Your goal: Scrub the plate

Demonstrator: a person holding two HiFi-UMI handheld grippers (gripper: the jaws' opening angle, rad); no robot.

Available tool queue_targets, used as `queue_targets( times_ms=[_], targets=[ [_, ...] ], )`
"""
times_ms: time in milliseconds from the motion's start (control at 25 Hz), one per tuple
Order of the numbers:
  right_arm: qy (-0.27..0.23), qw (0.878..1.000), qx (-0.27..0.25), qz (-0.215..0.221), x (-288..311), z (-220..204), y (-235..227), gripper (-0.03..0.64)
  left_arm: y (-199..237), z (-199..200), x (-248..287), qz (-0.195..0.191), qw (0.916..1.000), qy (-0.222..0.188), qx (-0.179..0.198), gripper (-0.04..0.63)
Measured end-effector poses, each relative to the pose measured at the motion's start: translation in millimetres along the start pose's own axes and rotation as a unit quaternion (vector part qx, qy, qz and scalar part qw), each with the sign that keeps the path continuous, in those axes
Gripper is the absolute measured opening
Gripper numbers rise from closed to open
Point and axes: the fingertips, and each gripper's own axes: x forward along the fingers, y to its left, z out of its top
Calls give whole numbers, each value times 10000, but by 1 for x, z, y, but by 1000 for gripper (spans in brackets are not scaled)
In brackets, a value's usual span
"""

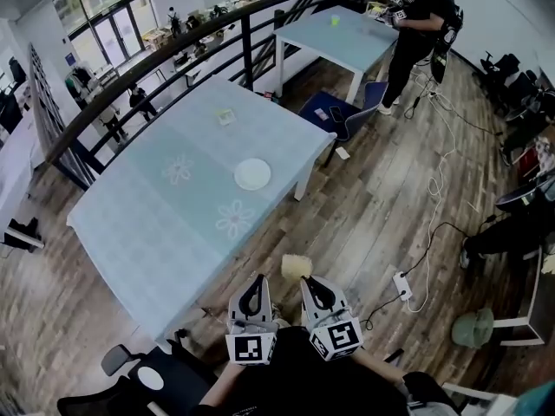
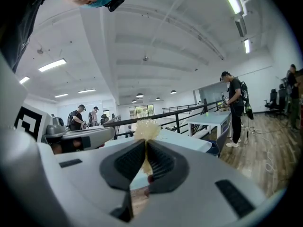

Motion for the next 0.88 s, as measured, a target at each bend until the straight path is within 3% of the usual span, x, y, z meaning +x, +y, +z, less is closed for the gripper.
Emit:
queue_targets(
  times_ms=[440, 880],
  targets=[
    [220, 9995, 25, 207, 44, 9, -23, 26, 18, 4, 36, 274, 9994, -37, -220, 12],
    [443, 9939, -236, 983, 108, 30, -77, 26, 25, 3, 121, 839, 9960, 53, -300, 12]
  ],
)
